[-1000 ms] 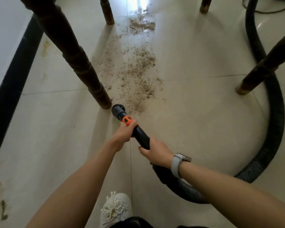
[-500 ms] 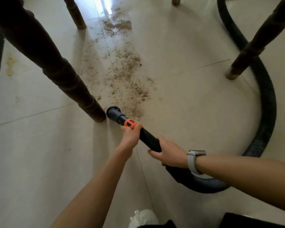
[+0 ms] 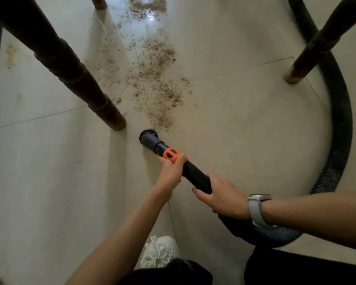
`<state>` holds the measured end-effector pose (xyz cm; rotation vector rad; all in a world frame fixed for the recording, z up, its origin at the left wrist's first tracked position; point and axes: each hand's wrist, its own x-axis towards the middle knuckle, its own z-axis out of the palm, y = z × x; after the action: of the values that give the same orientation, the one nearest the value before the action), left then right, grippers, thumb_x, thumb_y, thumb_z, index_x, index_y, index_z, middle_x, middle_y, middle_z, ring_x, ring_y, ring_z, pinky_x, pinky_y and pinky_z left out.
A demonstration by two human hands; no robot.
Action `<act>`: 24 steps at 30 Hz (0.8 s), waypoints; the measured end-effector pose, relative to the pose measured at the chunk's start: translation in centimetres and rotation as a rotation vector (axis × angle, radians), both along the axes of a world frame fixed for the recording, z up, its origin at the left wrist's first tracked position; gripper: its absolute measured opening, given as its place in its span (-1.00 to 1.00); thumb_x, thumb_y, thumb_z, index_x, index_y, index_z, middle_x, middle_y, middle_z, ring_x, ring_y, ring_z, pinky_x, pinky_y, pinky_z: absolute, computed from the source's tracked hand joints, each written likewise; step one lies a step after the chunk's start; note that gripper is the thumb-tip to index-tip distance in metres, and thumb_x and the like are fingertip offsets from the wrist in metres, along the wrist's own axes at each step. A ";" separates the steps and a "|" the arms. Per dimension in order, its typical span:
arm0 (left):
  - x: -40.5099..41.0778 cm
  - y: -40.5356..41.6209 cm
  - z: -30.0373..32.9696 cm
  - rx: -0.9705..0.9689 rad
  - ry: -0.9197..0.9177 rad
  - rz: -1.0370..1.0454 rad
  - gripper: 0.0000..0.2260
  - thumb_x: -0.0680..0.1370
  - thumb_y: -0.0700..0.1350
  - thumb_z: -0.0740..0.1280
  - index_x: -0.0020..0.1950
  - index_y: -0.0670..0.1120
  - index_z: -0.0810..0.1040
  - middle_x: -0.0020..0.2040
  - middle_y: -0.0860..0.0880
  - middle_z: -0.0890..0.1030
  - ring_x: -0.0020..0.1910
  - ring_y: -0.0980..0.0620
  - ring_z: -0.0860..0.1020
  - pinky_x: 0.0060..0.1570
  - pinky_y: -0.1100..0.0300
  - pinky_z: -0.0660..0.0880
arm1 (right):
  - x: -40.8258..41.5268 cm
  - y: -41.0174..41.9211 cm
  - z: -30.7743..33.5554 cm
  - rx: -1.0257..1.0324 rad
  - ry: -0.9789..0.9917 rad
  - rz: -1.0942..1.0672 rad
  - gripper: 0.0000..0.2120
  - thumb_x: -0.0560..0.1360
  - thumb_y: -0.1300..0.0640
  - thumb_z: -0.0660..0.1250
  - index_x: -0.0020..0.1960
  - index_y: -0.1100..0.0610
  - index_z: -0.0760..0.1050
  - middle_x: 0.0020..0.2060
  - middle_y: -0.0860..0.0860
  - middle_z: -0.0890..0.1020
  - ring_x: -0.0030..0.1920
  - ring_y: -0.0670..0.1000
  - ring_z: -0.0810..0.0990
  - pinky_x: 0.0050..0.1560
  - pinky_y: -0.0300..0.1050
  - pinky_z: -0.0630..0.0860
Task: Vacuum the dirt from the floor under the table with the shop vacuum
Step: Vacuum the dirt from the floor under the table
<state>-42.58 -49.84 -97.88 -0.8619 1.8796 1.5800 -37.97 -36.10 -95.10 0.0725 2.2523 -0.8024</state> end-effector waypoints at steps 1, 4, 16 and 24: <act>0.0 0.1 -0.1 -0.004 -0.005 0.002 -0.55 0.56 0.00 0.24 0.33 -0.13 0.15 0.14 -0.16 0.48 -0.09 0.05 0.49 -0.29 0.20 0.39 | 0.1 0.1 -0.2 -0.001 0.003 -0.008 -0.68 0.51 -0.17 0.26 0.06 0.05 0.32 -0.15 0.04 0.59 -0.23 0.07 0.62 -0.18 -0.03 0.58; -0.6 0.3 -0.2 -0.019 0.003 0.004 -0.56 0.56 0.00 0.24 0.34 -0.14 0.17 0.07 -0.12 0.49 -0.12 0.06 0.48 -0.27 0.19 0.41 | -0.4 0.2 -0.5 -0.007 0.004 -0.016 -0.66 0.51 -0.19 0.24 0.07 0.06 0.32 -0.14 0.06 0.60 -0.22 0.09 0.63 -0.16 0.00 0.59; -8.1 -2.9 0.1 -0.144 -0.007 -0.055 -0.51 0.53 0.05 0.23 0.37 -0.16 0.23 0.10 -0.11 0.46 -0.18 0.07 0.47 -0.19 0.14 0.40 | -6.7 -3.6 -0.6 -0.079 0.026 -0.049 -0.56 0.51 -0.18 0.23 0.16 0.16 0.34 -0.05 0.13 0.61 -0.14 0.19 0.65 -0.04 0.14 0.58; -4.4 -2.1 0.4 -0.057 -0.042 -0.097 -0.52 0.53 0.01 0.24 0.37 -0.10 0.16 0.00 -0.08 0.46 -0.08 0.02 0.47 -0.09 0.09 0.41 | -3.5 -2.6 -1.0 -0.020 -0.020 -0.029 -0.60 0.49 -0.19 0.24 0.12 0.10 0.33 -0.10 0.09 0.61 -0.17 0.14 0.64 -0.08 0.11 0.60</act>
<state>-47.00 -51.99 -97.48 -0.8094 1.9155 1.4455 -41.51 -38.66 -96.12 0.1032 2.2288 -0.8361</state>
